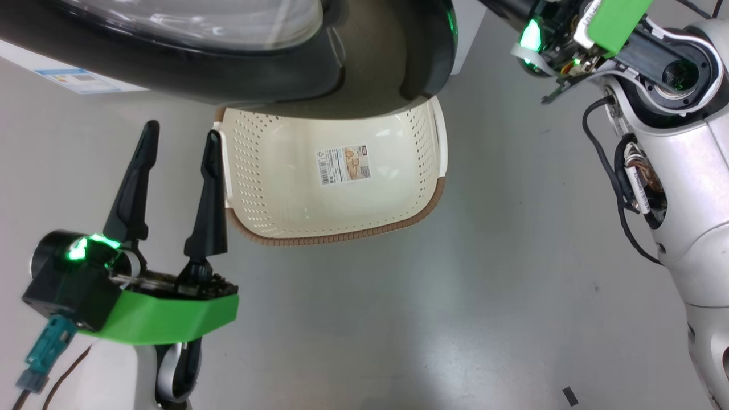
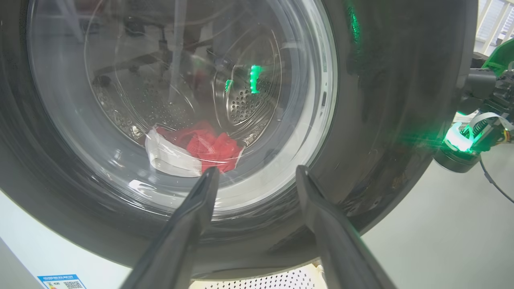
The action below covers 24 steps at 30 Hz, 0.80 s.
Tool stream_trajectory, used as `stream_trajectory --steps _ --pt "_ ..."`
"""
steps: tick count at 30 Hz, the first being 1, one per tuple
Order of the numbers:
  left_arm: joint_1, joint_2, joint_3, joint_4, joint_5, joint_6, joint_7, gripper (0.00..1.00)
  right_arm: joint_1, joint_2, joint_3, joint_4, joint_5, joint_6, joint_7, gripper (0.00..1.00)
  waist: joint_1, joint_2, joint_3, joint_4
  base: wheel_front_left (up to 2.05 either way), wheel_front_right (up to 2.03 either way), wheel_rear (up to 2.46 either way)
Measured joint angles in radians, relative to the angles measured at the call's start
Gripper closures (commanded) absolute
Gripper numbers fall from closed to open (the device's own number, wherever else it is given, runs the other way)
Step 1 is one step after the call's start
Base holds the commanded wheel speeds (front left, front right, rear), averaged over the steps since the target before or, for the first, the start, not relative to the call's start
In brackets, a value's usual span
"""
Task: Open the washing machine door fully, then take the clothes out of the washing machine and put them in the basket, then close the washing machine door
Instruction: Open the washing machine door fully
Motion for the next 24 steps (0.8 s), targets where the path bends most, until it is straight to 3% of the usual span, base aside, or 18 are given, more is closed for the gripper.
stream_trajectory --steps 24 --pt "0.055 -0.002 0.000 0.040 -0.042 0.016 0.000 0.00 0.182 -0.002 0.091 -0.040 -0.078 -0.002 0.062 1.00 0.0000 0.0000 -0.156 0.081 0.00 0.00 0.00"
